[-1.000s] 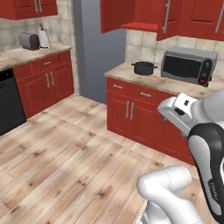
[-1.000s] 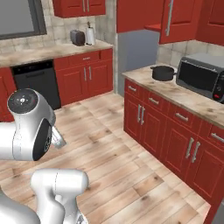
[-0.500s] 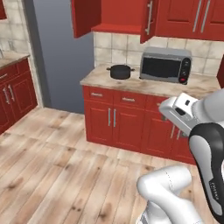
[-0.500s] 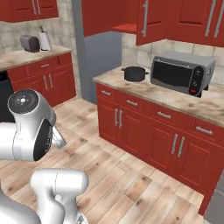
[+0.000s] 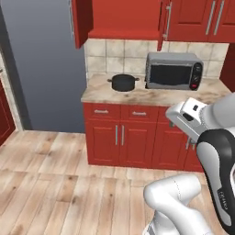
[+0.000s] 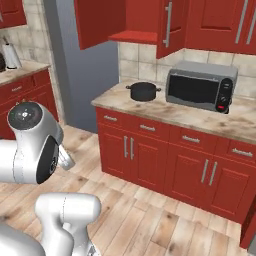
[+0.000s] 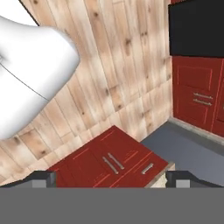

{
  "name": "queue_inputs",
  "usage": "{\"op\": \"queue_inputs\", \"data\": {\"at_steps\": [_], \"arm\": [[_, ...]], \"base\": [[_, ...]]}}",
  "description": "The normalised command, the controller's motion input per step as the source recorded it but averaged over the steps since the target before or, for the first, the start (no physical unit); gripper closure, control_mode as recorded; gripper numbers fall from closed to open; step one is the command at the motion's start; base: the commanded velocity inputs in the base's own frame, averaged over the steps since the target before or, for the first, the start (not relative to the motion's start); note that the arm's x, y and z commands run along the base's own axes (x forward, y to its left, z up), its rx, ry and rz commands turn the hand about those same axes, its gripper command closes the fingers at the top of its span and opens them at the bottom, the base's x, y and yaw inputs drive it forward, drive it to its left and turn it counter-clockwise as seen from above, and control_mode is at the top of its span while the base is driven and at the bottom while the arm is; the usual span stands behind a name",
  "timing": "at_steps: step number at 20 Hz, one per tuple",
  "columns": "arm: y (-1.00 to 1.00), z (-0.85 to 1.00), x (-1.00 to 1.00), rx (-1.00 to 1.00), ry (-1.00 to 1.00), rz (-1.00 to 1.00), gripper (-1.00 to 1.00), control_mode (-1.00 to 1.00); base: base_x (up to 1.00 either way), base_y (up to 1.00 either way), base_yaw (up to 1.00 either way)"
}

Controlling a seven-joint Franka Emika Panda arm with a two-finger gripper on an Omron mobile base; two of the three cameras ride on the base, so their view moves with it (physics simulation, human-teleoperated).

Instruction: Pick the kettle from the cabinet and place it on a stove burner. Then pick the pot from the counter and place it on another stove burner. Finally, turn both burners on.

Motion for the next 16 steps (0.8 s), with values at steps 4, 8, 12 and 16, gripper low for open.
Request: {"op": "queue_inputs", "data": {"at_steps": [4,8,12,16], "arm": [[0.00,0.00,0.00,0.00,0.00,0.00,-1.00,1.00],[0.00,0.00,0.00,0.00,0.00,0.00,-1.00,1.00],[0.00,0.00,0.00,0.00,0.00,0.00,-1.00,1.00],[0.00,0.00,0.00,0.00,0.00,0.00,-1.00,1.00]], "base": [[0.72,0.55,-0.40],[0.72,0.42,-0.39],[0.74,0.44,-0.37],[0.69,0.52,-0.35]]}}
